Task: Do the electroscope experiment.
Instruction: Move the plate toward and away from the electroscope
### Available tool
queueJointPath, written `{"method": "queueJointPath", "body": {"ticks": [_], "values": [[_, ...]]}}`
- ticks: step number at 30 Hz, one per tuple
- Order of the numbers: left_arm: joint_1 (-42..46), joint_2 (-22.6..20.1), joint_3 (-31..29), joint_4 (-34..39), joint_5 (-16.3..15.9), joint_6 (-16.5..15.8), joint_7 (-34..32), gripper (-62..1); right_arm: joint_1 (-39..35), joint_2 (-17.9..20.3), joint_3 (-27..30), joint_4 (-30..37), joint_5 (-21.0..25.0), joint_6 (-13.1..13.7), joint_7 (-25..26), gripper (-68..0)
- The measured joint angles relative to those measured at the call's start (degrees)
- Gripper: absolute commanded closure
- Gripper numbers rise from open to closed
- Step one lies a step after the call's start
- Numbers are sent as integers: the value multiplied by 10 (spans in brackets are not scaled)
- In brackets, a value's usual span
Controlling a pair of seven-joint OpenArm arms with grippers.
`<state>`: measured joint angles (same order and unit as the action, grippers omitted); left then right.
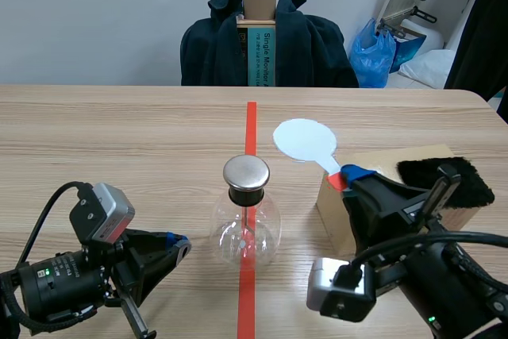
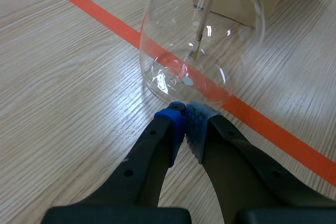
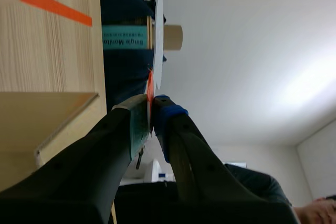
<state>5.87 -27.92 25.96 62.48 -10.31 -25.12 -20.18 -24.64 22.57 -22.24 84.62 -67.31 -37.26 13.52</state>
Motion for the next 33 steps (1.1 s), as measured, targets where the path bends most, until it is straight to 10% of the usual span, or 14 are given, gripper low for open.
{"method": "queueJointPath", "body": {"ticks": [12, 33], "values": [[0, 0, 0, 0, 0, 0, 0, -32, 0, 0, 0, 0, 0, 0, -53, -7], [0, 0, 0, 0, 0, 0, 0, -32, 0, 0, 0, 0, -4, 0, 148, -7]]}}
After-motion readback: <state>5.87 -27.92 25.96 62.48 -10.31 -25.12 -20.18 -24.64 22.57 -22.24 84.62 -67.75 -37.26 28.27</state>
